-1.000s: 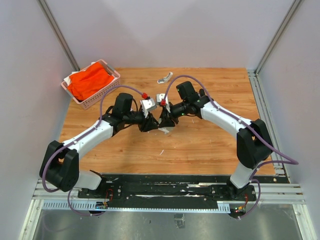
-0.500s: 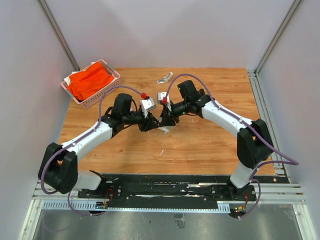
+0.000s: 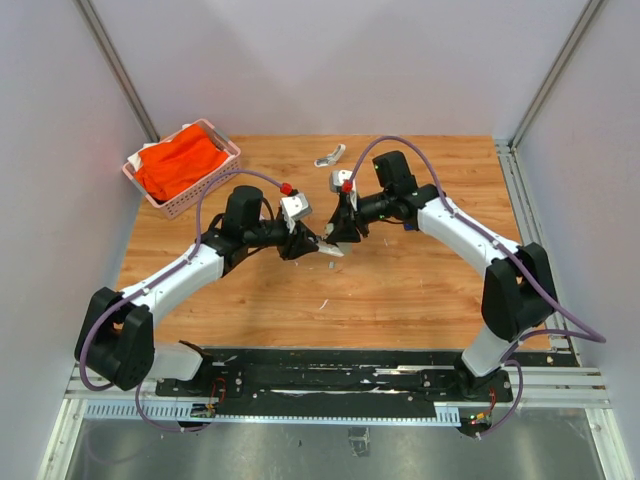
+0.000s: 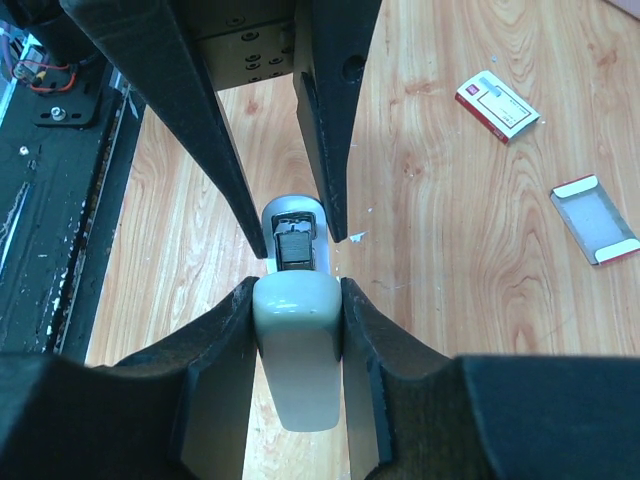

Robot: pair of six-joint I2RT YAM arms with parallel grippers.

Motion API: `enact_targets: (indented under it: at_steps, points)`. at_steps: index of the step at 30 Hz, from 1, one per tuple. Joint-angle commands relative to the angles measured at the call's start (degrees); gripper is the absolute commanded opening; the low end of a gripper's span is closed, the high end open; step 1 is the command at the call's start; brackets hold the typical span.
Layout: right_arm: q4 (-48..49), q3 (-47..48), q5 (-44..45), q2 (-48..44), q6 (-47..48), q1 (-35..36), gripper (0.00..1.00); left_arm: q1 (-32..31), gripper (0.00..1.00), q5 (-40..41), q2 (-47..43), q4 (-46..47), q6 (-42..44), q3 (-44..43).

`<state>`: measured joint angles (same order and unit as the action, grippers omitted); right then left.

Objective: Unload the staples from the stapler
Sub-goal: Open the stapler at the center of the board.

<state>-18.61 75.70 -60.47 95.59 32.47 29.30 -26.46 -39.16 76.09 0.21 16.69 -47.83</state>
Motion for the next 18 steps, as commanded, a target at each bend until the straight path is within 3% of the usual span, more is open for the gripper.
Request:
enact_targets:
  at_steps: [1, 7, 18]
  points:
    - [1.08, -0.08, -2.73, -2.17, -4.60, -2.67, 0.15, 0.24, 0.00, 2.82, -1.73, 2.26, 1.16, 1.16]
    - [2.53, -0.41, -4.24, -1.88, -6.52, -4.07, 0.14, 0.22, 0.00, 4.02, -2.11, 3.22, 0.76, 1.59]
    - [6.38, -1.99, -5.29, -3.45, -9.94, -6.01, 0.01, 0.24, 0.00, 4.73, -0.83, 5.76, -0.87, 2.32]
